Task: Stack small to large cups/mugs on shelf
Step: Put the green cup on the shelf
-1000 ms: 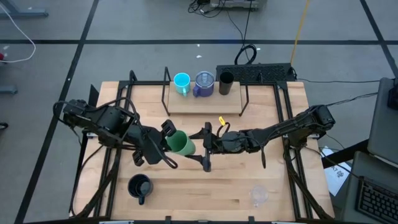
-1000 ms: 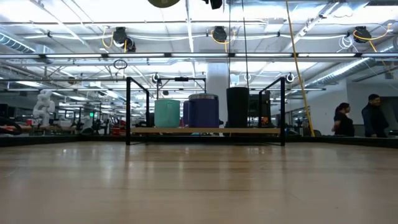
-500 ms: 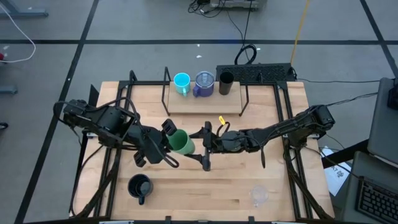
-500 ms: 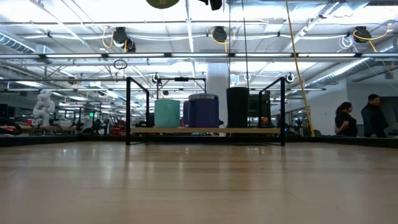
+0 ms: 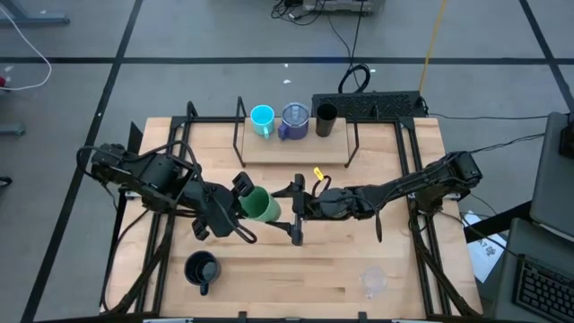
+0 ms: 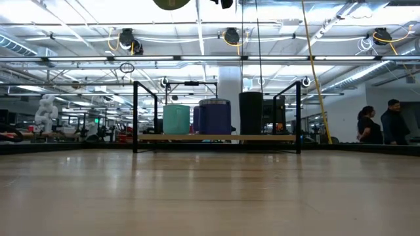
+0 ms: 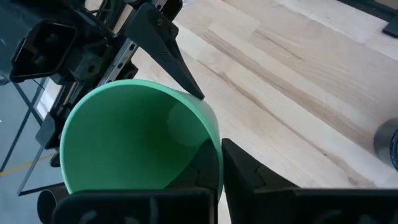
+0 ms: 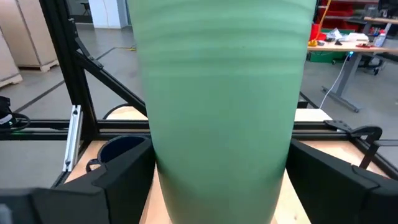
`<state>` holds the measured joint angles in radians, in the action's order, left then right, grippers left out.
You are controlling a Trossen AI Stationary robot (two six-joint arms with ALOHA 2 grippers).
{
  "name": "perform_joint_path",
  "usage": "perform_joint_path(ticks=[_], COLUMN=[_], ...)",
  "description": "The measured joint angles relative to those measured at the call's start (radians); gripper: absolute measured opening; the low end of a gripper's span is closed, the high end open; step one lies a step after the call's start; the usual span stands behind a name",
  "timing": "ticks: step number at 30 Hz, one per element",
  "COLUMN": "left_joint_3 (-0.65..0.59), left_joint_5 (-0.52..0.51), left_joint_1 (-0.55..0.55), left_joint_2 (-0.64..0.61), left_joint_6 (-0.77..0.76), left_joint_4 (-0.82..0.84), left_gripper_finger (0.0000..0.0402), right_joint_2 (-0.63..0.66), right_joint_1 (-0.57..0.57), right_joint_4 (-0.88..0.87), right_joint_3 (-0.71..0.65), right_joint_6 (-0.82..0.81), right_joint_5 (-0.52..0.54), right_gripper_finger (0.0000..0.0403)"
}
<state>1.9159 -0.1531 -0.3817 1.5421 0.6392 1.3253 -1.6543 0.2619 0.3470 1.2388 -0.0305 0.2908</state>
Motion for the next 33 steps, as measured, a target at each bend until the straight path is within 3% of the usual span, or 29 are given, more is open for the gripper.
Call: perform_joint_path(ticks=[9, 20, 27, 33], left_joint_3=[-0.001, -0.001, -0.001, -0.001], left_joint_5=[0.008, 0.002, -0.002, -0.005], left_joint_1=[0.001, 0.001, 0.001, 0.001], left_joint_2=[0.001, 0.001, 0.001, 0.001], left_joint_6=[0.045, 0.033, 0.017, -0.033], left_joint_4=[-0.035, -0.022, -0.022, -0.022], left_gripper_finger=[0.0007, 0.0011, 0.0015, 0.0050], right_joint_2=[-0.014, -0.014, -0.014, -0.014], right_joint_1=[-0.005, -0.008, -0.007, -0.007], right_joint_4=[0.043, 0.045, 0.045, 0.028], right_joint_3=[0.000, 0.000, 0.000, 0.000], right_joint_6=[0.012, 0.017, 0.016, 0.013], right_joint_5=[-0.009, -0.008, -0.008, -0.007], right_gripper_finger=[0.0368, 0.0328, 0.0332, 0.0332])
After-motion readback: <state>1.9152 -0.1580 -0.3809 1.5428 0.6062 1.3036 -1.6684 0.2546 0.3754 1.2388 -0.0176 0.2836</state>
